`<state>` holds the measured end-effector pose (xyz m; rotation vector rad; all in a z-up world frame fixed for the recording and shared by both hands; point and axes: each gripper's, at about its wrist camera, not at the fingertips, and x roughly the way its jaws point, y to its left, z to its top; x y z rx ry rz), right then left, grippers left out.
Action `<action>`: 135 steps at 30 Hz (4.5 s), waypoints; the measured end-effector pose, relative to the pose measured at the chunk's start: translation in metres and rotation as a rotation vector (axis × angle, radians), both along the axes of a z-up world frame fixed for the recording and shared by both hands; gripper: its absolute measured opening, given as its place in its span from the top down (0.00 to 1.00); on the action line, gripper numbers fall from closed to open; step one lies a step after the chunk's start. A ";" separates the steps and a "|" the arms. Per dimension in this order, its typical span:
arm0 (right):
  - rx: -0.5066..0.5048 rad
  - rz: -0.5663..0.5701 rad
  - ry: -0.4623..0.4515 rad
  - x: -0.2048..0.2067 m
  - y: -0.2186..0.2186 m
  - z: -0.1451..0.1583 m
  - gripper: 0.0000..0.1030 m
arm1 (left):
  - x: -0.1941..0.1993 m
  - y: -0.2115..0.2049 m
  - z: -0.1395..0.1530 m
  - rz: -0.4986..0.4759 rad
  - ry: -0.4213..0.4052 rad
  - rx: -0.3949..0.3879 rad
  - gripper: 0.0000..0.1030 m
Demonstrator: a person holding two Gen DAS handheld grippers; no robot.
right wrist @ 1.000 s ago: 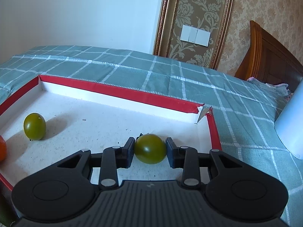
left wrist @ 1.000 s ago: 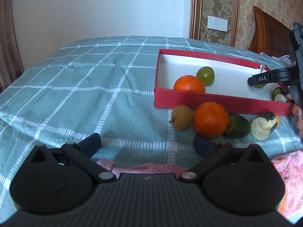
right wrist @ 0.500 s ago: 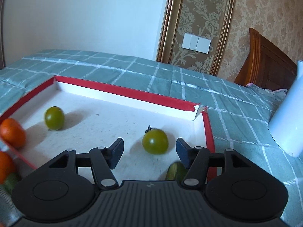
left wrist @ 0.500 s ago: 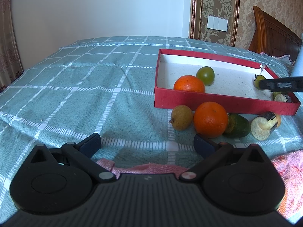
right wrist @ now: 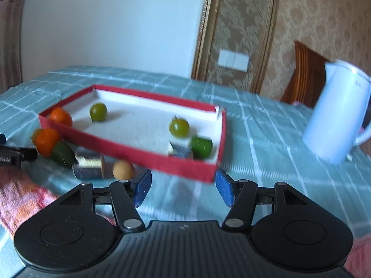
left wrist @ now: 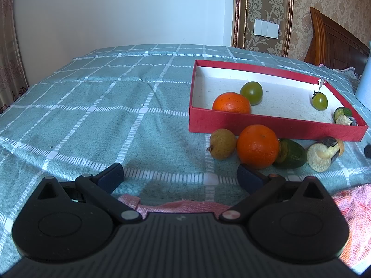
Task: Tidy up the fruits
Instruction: 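Move the left tool to the small brown round fruit and close on it, then carry the brown fruit into the tray with the left tool and release, then withdraw the left tool while the right tool moves to the tan round ball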
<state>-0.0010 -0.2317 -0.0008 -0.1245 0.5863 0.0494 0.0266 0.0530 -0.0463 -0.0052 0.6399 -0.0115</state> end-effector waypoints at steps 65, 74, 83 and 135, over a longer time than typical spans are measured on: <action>0.129 -0.075 0.089 0.012 -0.031 -0.026 0.10 | 0.010 -0.027 0.030 -0.114 -0.100 0.113 0.74; 0.129 -0.075 0.089 0.012 -0.031 -0.026 0.10 | 0.039 -0.029 0.054 -0.123 -0.130 0.073 0.74; 0.129 -0.075 0.090 0.012 -0.031 -0.026 0.10 | 0.108 -0.042 0.048 -0.129 -0.082 0.058 0.74; 0.128 -0.070 0.092 0.014 -0.026 -0.028 0.07 | -0.015 -0.005 0.035 -0.107 -0.107 0.014 0.05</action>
